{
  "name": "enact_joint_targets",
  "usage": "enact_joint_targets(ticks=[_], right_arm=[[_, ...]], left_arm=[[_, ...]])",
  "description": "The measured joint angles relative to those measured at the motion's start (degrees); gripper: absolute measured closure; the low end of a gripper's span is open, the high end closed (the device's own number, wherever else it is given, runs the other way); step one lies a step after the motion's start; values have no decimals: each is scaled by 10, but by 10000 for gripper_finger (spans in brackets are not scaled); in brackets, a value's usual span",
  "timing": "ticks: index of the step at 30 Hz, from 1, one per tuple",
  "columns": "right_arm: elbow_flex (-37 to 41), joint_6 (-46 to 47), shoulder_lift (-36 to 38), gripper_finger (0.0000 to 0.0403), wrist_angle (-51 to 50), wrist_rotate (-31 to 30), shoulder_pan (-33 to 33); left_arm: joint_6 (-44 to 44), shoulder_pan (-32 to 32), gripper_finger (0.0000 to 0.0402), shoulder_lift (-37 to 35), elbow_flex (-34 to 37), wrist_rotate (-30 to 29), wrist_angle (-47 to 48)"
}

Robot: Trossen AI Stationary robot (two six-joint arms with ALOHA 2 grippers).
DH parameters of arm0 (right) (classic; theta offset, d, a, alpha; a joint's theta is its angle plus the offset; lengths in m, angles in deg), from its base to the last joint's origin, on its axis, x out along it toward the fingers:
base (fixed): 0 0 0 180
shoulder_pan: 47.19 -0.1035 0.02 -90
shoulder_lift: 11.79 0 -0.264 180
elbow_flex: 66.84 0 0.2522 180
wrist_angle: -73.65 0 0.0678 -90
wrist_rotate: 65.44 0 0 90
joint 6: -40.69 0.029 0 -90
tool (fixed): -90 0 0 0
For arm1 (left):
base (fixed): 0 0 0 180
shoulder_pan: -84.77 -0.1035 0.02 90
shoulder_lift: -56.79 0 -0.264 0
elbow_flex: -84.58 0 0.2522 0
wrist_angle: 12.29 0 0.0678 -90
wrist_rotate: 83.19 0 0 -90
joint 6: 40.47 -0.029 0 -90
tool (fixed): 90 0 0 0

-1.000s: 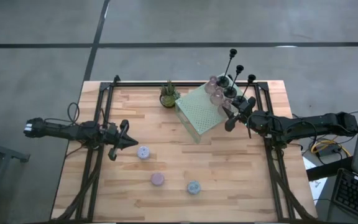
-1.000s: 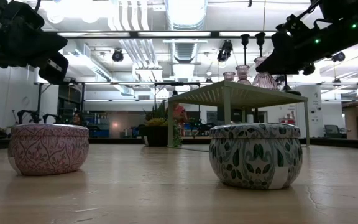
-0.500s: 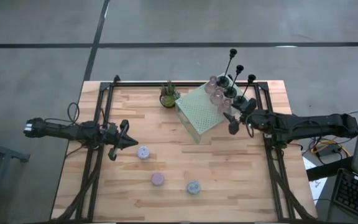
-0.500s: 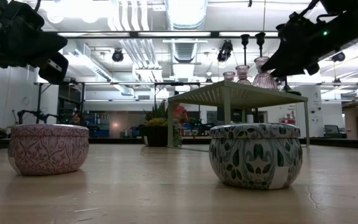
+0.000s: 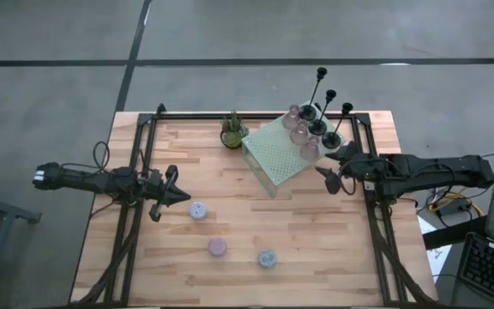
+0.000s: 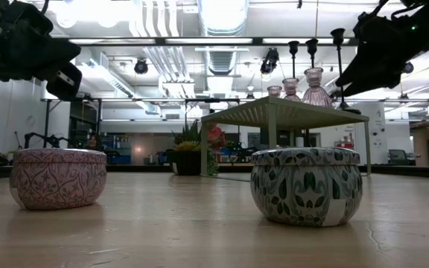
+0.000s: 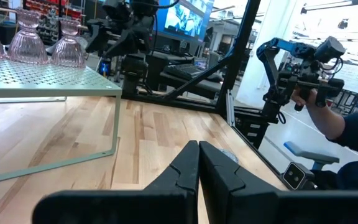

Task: Pick & Place candle stick holders
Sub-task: Put the blue scented candle on the shelf

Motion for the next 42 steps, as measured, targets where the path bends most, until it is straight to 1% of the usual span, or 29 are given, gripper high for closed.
enact_joint_targets(ticks=[6,11,13,16,19,23,28,30,32,34,38,42], right_arm=[[-1,29,-1,110,4,37,-45],[-1,66,-15,108,7,44,-101],[0,74,-25,106,23,45,-127],[1,72,-40,103,80,44,-173],[6,65,-63,105,161,46,-217],[8,61,-104,99,246,49,-256],[9,49,-181,55,359,59,-279],[5,47,-217,33,393,82,-280],[-9,45,-250,16,406,102,-280],[-27,40,-282,7,408,112,-280],[-68,14,-335,5,401,120,-280],[-114,1,-372,5,350,120,-280]], left_arm=[[0,0,387,0,0,0,0],[0,0,387,0,0,0,0],[0,0,387,0,0,0,0],[0,0,387,0,0,0,0],[0,0,387,0,0,0,0],[0,0,387,0,0,0,0],[0,0,387,0,0,0,0],[0,0,387,0,0,0,0],[0,0,387,0,0,0,0],[0,0,387,0,0,0,0],[0,0,387,0,0,0,0],[0,0,387,0,0,0,0]])
